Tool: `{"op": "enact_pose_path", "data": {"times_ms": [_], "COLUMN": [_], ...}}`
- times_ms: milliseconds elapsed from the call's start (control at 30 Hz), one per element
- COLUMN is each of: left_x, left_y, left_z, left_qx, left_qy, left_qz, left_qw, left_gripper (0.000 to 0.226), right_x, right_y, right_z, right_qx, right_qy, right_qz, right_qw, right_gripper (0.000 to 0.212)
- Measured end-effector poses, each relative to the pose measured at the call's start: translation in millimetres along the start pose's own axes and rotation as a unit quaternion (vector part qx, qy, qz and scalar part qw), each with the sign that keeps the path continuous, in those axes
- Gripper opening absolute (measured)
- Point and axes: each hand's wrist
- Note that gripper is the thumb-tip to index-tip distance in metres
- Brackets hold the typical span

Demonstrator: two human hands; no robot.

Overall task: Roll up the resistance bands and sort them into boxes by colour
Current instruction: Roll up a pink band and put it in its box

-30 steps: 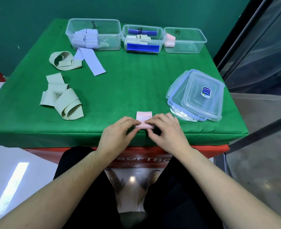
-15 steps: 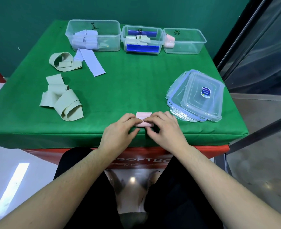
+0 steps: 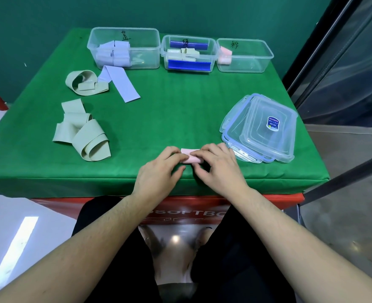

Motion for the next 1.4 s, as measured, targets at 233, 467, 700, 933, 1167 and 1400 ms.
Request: {"op": "enact_pose_path", "data": {"times_ms": [233, 467, 700, 933, 1167, 1400], "left_x": [11.0, 22.9, 34.0, 35.9, 33.5, 31.9], "left_y": [1.3, -8.7, -4.7, 21.8, 30.9, 39.1], "left_z": [-1.1, 6.5, 10.4, -9.5, -26.3, -34.8], "left_qx": [0.017, 0.038, -0.107, -0.597, -0.707, -0.684], "left_qy": [-0.006, 0.007, -0.01, 0.02, 0.01, -0.012], "left_qz": [-0.001, 0.038, -0.084, -0.24, -0.306, -0.312], "left_qw": [1.0, 0.999, 0.991, 0.765, 0.637, 0.659], "left_gripper": [0.026, 0.03, 0.031, 0.035, 0.039, 0.03], "right_x": [0.1, 9.8, 19.7, 19.3, 18.8, 21.1], "right_y": [0.6, 2.3, 2.3, -21.3, -22.9, -18.6], "right_z": [-1.2, -1.1, -0.7, -15.3, -32.5, -54.0], "right_qx": [-0.018, -0.001, 0.104, 0.388, 0.37, 0.351], "right_qy": [0.026, -0.018, -0.036, -0.042, -0.067, -0.135], "right_qz": [0.001, 0.008, 0.066, 0.218, 0.154, 0.029], "right_qw": [0.999, 1.0, 0.992, 0.895, 0.914, 0.926], "right_gripper": [0.028, 0.029, 0.025, 0.015, 0.04, 0.076]}}
Point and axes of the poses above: each hand's wrist, its own x-axis towards the middle knuckle, its own z-axis out of the palm, y = z × x, and after that the axes turned 9 degrees about -x, right-handed
